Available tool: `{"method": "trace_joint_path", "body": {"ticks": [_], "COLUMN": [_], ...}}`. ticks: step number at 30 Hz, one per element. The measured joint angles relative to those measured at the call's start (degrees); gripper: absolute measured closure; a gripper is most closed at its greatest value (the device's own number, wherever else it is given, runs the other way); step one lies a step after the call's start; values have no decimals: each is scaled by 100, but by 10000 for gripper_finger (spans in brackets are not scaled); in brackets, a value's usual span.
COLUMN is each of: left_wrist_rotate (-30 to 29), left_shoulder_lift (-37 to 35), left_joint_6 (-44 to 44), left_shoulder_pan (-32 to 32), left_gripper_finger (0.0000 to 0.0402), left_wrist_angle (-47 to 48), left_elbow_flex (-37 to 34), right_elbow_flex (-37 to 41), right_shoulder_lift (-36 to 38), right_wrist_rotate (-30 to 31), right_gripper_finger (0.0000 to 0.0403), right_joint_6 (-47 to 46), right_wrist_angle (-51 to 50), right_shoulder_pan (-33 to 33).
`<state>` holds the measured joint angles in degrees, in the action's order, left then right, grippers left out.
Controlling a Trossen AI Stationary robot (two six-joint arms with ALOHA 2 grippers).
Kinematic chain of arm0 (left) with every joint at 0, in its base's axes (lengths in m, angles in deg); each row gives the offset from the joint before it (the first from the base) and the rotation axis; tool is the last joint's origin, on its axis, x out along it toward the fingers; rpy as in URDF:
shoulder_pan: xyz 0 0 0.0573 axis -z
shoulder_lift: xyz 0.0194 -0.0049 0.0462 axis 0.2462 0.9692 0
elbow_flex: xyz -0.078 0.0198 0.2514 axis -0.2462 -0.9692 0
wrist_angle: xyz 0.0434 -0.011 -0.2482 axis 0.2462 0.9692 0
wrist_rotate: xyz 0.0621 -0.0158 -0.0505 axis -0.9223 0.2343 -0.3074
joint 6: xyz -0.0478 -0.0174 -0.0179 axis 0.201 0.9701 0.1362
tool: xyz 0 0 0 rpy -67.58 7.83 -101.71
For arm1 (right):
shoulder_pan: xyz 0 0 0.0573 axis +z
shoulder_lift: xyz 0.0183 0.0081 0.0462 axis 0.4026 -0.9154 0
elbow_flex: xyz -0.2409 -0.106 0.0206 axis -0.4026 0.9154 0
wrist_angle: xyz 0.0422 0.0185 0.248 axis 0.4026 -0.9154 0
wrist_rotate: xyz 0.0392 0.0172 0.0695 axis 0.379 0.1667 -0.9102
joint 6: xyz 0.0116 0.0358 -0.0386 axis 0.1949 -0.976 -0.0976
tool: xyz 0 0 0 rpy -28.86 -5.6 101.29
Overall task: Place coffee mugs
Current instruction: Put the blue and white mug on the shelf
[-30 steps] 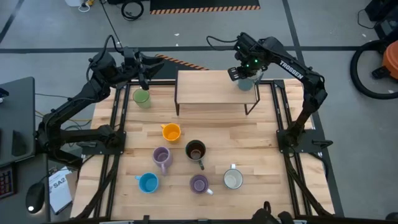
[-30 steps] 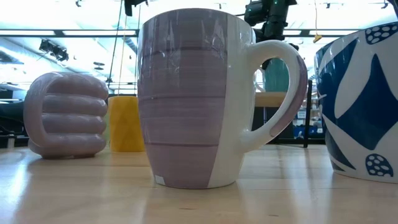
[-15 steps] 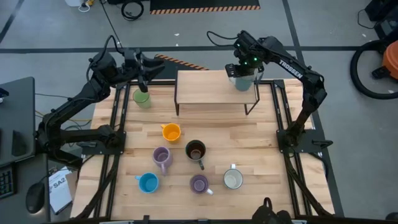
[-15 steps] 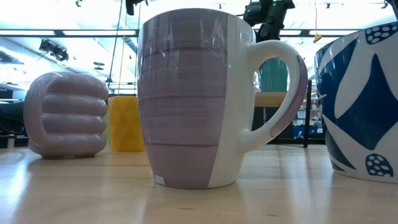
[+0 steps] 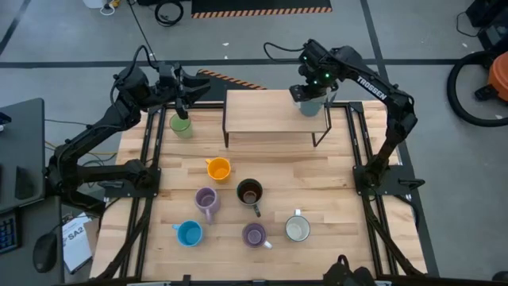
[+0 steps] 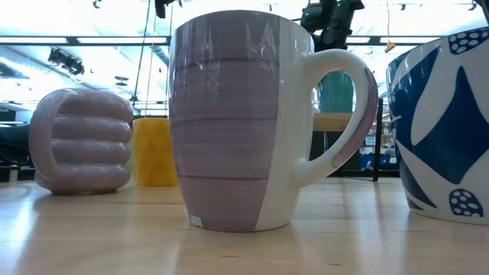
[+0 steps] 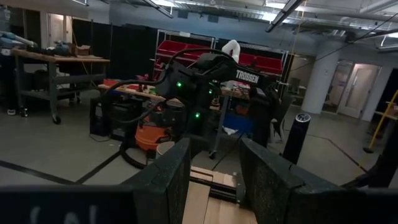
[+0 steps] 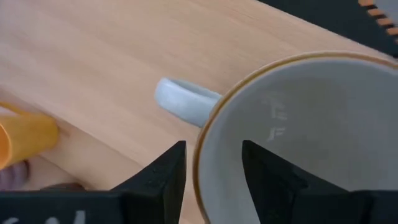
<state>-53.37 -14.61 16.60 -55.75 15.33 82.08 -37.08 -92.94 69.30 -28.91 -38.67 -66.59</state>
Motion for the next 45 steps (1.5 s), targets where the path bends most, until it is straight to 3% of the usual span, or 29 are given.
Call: {"method": "trace_joint_path", "body": {"ticks": [6, 11, 22, 28, 37, 45], "left_wrist_rotate": [0, 0, -2, -2, -2, -66], "left_shoulder_lift": [0, 0, 0, 0, 1, 2], "left_joint_6": [15, 19, 22, 61, 192, 160], "left_shoulder_pan": [0, 0, -2, -2, -2, -4], "left_gripper_finger": [256, 256, 256, 256, 256, 256], "left_wrist_angle": [0, -2, -2, 0, 37, 39], "left_elbow_flex": [0, 0, 0, 0, 0, 0], "right_elbow_flex": [-578, -1057, -1238, -1238, -1233, -1233], "right_shoulder_lift": [4, 15, 55, 60, 412, 785], "right_wrist_rotate": [436, 424, 604, 1637, 2243, 1999], "right_gripper_finger": [240, 240, 222, 189, 196, 198], "right_joint_6": [566, 1427, 4990, 6151, 6258, 6253], "right_wrist_angle": [-215, -484, -1009, -1012, -1011, -1012], "right_shoulder_pan": [0, -26, 355, 620, 786, 627]}}
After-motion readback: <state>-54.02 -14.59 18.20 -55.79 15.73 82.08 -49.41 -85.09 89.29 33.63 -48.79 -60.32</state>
